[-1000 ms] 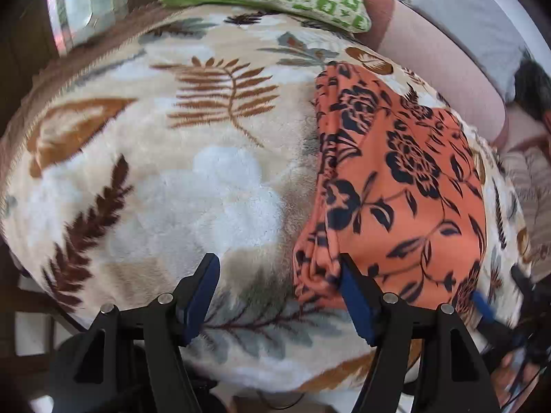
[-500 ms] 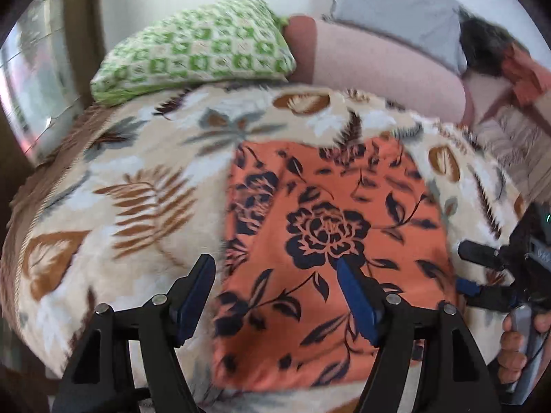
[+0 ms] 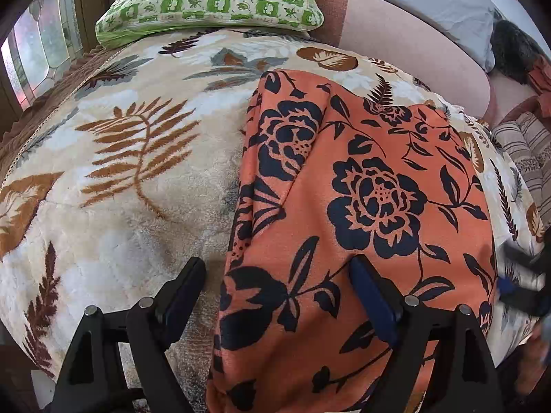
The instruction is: Fold small clothes
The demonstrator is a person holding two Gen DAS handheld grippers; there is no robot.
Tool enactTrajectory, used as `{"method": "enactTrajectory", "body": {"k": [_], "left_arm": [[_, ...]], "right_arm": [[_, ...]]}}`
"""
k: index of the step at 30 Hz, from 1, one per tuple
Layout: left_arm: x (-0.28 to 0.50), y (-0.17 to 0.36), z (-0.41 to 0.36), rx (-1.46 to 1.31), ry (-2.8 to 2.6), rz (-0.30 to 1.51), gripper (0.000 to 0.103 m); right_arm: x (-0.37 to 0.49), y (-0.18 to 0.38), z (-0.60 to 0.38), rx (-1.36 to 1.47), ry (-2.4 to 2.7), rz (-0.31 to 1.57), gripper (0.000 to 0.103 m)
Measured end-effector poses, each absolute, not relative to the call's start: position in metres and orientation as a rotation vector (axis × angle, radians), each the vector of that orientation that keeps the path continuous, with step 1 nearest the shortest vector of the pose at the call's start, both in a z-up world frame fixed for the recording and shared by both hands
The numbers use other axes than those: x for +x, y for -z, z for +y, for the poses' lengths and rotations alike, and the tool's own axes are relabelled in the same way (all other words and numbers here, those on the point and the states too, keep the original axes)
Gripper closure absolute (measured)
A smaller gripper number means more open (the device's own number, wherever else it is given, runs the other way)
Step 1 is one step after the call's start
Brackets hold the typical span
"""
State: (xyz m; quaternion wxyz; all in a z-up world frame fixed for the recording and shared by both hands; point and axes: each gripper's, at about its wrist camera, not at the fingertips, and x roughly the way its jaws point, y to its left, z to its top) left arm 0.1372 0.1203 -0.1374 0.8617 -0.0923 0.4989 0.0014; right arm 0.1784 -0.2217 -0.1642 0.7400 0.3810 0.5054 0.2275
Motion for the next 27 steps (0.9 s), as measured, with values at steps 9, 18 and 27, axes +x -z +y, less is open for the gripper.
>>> {"method": "enactTrajectory", "body": {"k": [9, 18, 27], "left_arm": [[0.137, 0.139, 0.123, -0.212, 0.006, 1.04, 0.014], [0.139, 0.139, 0.13, -0.251, 0.029, 1.039, 0.01], [0.183, 0.101, 0.181, -0.401, 0.096, 0.947, 0.014]], "right_arm": [[0.253, 0.175, -0.226, 0.903, -0.514, 1.141, 0.028], [0.262, 0.197, -0.211, 0.848, -0.464, 1.156, 0.07], [0.234, 0.133, -0.231, 0.664, -0.412, 0.987, 0.039]]}}
